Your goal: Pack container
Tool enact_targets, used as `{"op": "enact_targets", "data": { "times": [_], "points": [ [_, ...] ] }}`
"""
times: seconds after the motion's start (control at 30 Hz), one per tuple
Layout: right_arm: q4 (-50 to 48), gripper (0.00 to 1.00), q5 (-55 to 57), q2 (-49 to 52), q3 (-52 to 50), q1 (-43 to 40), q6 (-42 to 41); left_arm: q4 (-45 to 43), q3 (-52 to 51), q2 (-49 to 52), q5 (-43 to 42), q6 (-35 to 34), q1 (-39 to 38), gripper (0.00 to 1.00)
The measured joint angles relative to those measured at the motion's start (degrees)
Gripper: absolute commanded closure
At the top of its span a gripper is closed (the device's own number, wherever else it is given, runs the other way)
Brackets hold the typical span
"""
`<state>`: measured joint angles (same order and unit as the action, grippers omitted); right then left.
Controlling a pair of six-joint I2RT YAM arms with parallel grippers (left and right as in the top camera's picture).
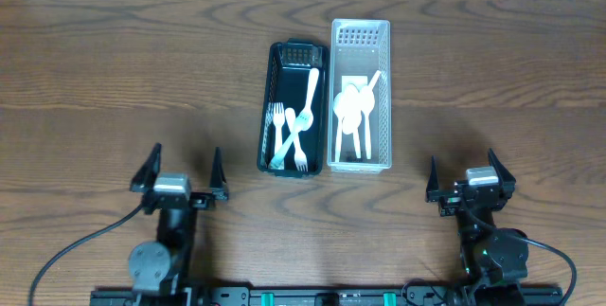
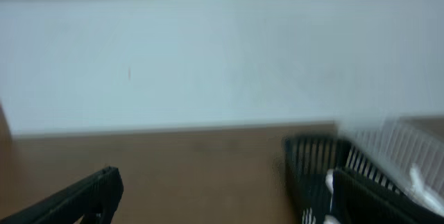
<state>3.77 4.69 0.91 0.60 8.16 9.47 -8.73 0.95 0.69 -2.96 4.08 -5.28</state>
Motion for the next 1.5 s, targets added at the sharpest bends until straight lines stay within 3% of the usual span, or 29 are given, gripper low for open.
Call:
{"op": "enact_targets", "data": {
  "times": [0.23,1.5],
  "points": [
    [-0.02,0.01,-0.04,-0.07,-0.02,0.00,-0.02,9.62,-0.28,-0.02,-0.66,0.11,-0.09,0.02],
    [-0.02,0.01,-0.04,-0.07,-0.02,0.00,-0.02,9.97,0.04,-0.09,-2.73,1.79,-0.26,0.02]
  ]
}}
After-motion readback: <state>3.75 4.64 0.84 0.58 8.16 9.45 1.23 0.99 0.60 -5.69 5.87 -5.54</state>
